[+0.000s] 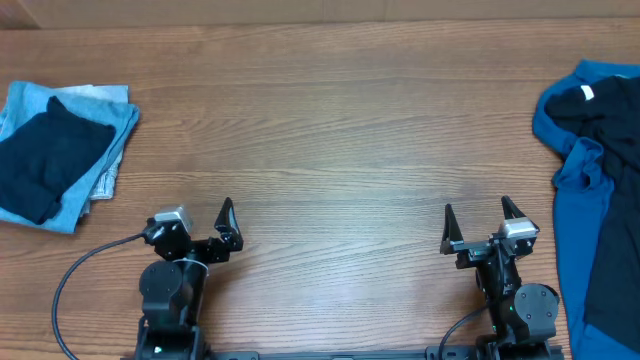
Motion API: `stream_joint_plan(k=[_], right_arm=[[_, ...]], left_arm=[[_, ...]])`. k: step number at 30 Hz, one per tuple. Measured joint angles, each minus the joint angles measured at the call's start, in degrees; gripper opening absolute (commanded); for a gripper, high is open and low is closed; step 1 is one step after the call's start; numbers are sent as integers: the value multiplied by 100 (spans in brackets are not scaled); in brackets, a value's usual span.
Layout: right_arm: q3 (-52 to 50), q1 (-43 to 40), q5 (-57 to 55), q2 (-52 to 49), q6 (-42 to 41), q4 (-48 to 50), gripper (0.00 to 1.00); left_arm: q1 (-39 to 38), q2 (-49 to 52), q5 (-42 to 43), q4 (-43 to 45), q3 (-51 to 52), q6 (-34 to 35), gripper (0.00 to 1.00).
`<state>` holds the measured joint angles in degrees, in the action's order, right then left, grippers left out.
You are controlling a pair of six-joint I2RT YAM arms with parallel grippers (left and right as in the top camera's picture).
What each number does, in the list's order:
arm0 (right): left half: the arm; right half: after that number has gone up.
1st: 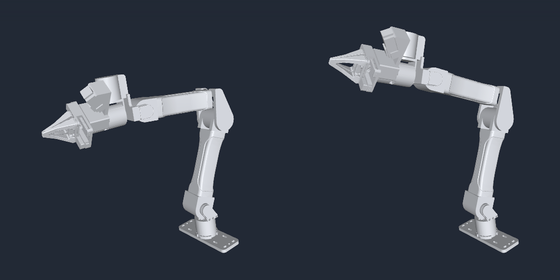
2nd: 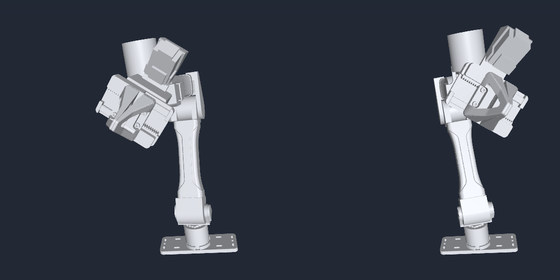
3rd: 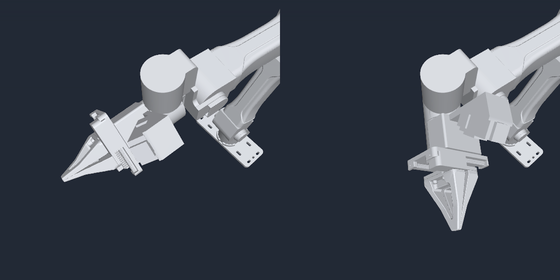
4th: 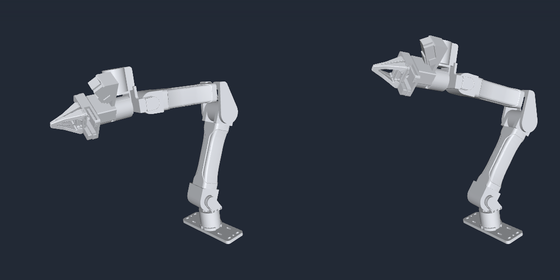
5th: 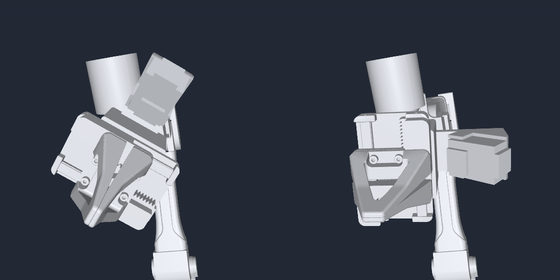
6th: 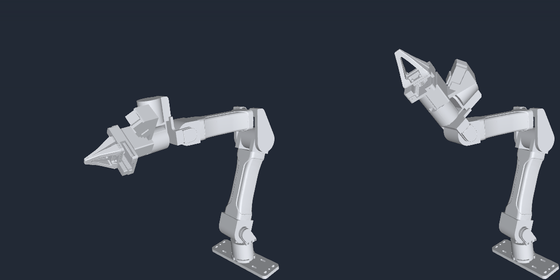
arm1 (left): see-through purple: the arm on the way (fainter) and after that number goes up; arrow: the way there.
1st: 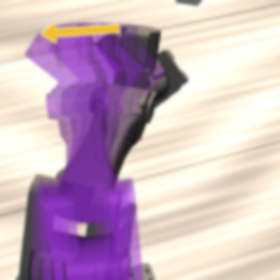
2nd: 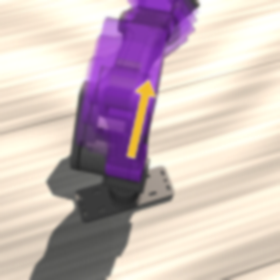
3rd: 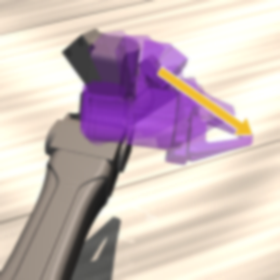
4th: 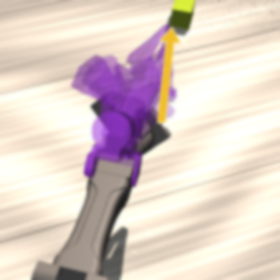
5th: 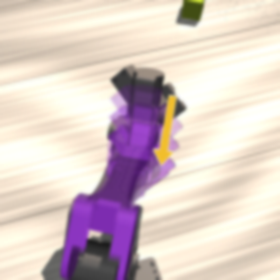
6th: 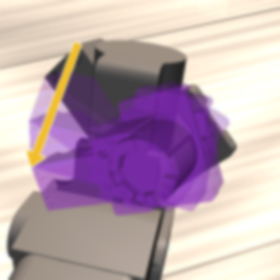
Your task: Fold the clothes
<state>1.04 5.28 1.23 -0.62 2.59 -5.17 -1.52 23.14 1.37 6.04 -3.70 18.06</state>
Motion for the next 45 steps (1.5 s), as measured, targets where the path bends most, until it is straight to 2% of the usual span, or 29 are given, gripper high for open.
stream_joint_plan(k=[10, 16, 22, 28, 45], right_arm=[[0, 2, 0, 0, -2, 4, 100], [0, 0, 0, 0, 0, 0, 100], [0, 0, 0, 0, 0, 2, 100], [0, 0, 0, 0, -4, 7, 100], [0, 0, 0, 0, -2, 0, 100]], left_arm=[[0, -955, -380, -83, 302, -2, 100], [0, -1668, -400, -1010, 321, -26, 100], [0, -2194, -271, -1043, 321, -804, 100], [0, -2223, -52, -1040, 321, -1515, 100], [0, -2223, -52, -1038, 321, -1572, 100]])
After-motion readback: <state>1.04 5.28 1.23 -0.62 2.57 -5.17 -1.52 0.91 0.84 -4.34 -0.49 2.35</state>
